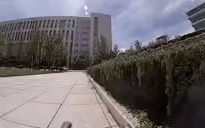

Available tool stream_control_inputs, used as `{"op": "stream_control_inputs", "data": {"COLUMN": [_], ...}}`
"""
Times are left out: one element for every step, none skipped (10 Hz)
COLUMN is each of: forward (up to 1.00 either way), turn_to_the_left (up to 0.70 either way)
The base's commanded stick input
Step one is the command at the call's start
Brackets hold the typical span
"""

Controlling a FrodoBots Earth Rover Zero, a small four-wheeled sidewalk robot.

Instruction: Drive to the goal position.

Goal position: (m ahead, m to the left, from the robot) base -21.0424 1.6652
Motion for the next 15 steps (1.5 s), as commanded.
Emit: {"op": "stream_control_inputs", "data": {"forward": [0.1, 0.1, 0.1, 0.1, 0.1, 0.1, 0.1, 0.1, 0.1, 0.1, 0.1, 0.1, 0.1, 0.1, 0.1], "turn_to_the_left": [0.0, 0.0, 0.0, 0.0, 0.0, 0.0, 0.0, 0.0, 0.0, 0.0, 0.0, 0.0, 0.0, 0.0, 0.0]}}
